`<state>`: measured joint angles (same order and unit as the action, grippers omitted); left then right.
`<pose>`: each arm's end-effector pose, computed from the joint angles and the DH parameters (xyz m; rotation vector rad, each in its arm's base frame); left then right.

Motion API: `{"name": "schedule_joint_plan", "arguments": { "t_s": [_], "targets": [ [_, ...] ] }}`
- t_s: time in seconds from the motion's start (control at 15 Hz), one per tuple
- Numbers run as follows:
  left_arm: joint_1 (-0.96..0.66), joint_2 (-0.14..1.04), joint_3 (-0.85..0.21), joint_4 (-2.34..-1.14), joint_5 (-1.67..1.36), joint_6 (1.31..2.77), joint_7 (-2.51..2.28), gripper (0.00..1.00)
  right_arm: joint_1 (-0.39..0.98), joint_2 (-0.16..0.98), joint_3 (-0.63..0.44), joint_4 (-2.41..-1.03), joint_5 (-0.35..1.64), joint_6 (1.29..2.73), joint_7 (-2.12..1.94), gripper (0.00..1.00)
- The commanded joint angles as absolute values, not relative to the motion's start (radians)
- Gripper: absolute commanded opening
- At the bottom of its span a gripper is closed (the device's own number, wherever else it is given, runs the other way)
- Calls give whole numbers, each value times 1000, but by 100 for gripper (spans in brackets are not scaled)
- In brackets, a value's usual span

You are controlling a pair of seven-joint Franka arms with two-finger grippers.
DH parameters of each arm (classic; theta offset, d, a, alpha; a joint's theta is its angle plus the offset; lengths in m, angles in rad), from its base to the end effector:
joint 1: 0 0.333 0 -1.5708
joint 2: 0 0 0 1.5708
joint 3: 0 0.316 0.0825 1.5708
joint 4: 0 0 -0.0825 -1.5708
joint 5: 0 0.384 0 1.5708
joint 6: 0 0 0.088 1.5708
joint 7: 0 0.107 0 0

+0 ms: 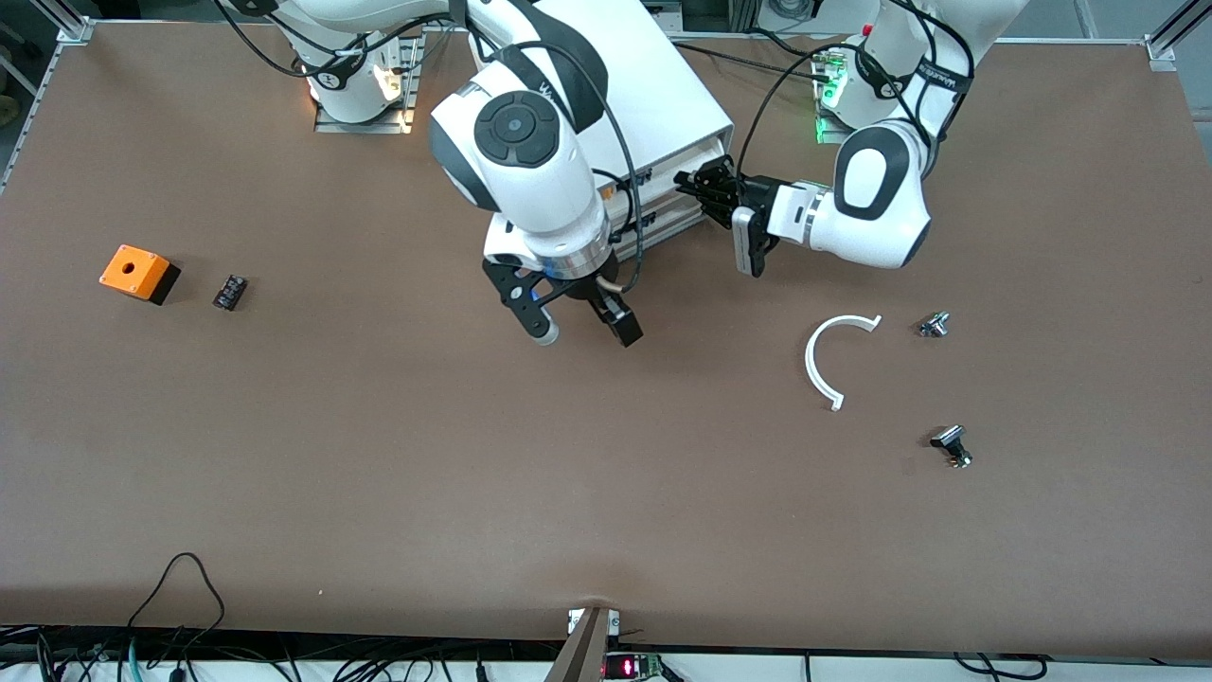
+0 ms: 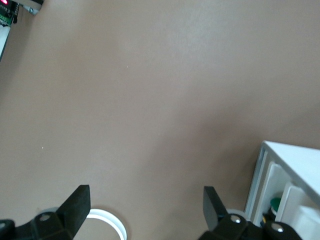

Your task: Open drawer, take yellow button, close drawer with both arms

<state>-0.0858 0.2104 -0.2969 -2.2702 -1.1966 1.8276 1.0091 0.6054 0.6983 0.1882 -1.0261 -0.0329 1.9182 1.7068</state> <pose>0.4299 -0.2552 0.2746 1.8504 -0.6150 -0.2441 0.5714 0.5080 0.4622 -2.5904 1.3498 0.0221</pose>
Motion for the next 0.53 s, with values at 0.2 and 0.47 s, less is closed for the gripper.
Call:
{"name": "schedule_joint_plan", "arguments": {
  "t_s": [0.2, 0.47],
  "targets": [
    [-2, 317, -291, -2064, -1000, 1792, 890, 0, 640, 724, 204, -979, -21, 1937, 1801, 100],
    [92, 435, -293, -1903, -868, 1718, 887, 0, 699, 739, 198, -980, -25, 1947, 1828, 100]
  ]
}}
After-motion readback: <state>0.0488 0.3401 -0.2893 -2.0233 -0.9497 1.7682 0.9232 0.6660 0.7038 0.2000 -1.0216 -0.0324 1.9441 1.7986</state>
